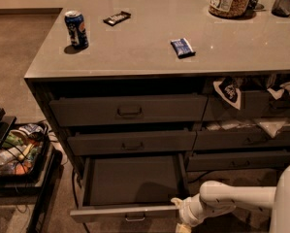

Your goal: Close bottom drawer

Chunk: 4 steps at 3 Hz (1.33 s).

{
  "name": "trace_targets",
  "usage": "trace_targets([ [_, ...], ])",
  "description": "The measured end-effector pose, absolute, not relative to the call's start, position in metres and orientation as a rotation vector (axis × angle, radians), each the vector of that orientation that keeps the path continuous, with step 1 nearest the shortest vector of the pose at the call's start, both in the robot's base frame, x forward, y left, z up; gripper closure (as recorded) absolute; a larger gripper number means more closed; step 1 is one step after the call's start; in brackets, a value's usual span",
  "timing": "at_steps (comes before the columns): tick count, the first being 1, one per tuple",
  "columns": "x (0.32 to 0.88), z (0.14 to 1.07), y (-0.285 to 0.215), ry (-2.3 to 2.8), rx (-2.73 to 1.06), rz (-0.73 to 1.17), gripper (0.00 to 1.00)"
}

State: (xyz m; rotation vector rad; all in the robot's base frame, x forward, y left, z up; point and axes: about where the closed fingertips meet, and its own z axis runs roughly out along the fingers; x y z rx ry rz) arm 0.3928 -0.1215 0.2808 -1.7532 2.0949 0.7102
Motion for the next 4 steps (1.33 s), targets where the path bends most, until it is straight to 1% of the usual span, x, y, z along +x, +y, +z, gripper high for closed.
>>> trace_targets([
  [1, 0.3928, 0.2808, -0.1215, 2.095, -1.753, 0.71, 0.0],
  [2, 0.3928, 0.2808, -0.1215, 2.095, -1.753, 0.71, 0.19],
  [4, 0.3927, 0.2808, -0.1215, 2.095, -1.753, 0.71, 0.65],
])
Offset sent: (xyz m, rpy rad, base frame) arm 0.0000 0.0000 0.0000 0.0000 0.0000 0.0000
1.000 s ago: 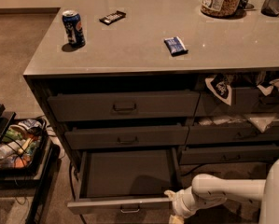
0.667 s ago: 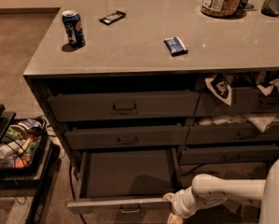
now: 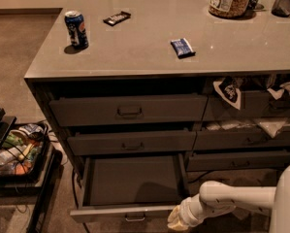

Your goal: Close bottom drawer

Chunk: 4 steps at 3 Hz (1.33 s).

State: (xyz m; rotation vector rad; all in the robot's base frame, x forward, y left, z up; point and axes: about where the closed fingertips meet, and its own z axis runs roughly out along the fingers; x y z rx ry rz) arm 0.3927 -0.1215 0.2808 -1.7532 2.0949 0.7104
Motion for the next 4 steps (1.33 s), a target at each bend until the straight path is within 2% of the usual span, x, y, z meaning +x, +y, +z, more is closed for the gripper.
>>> trace_targets([
  [1, 0.397, 0.267, -0.112, 2.076, -1.753, 0.733, 0.88],
  [2, 0.402, 0.241, -0.095, 2.049, -1.759, 0.771, 1.0],
  [4, 0.405, 0.207, -0.069, 2.034, -1.783, 0.796, 1.0],
])
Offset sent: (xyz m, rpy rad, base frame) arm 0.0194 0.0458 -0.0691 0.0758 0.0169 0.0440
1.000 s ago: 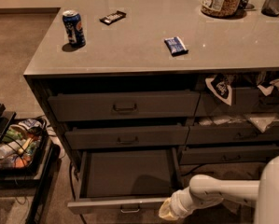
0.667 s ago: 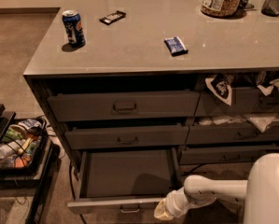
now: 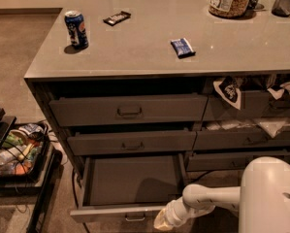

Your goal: Close bottom drawer

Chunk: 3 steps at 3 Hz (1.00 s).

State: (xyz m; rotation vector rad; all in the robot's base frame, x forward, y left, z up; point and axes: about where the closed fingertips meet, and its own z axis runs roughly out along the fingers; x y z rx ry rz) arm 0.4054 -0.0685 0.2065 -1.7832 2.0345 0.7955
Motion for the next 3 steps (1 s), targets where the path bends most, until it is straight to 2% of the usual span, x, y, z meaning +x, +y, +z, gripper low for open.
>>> trace_targets([
  [1, 0.405, 0.185, -0.056, 2.02, -1.766, 0.795, 1.0],
  [3, 0.449, 0.164, -0.032, 1.969, -1.747, 0.65, 1.0],
])
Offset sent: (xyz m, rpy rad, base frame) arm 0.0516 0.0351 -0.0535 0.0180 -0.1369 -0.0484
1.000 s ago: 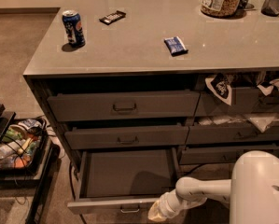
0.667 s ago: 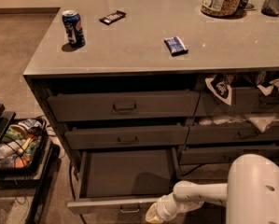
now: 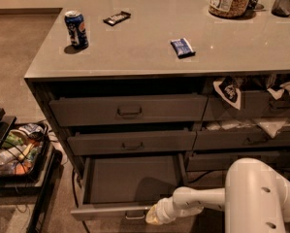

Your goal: Close bottom drawer

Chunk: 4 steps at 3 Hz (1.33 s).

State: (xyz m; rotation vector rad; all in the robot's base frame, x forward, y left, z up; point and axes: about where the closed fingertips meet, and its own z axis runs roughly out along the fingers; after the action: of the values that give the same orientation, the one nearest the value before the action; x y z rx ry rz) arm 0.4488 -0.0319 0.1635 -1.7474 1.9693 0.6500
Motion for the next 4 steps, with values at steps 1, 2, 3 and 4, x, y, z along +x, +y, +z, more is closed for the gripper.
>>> trace_targets([
  [1, 0.472, 0.163, -0.021, 1.931, -1.754, 0.571, 1.0],
  [2, 0.485, 0.164, -0.012, 1.896, -1.767, 0.519, 1.0],
  [3, 0.496, 0.165, -0.007, 1.874, -1.769, 0.476, 1.0],
  [4, 0.52, 0.168, -0.006, 1.834, -1.762, 0.441, 1.0],
])
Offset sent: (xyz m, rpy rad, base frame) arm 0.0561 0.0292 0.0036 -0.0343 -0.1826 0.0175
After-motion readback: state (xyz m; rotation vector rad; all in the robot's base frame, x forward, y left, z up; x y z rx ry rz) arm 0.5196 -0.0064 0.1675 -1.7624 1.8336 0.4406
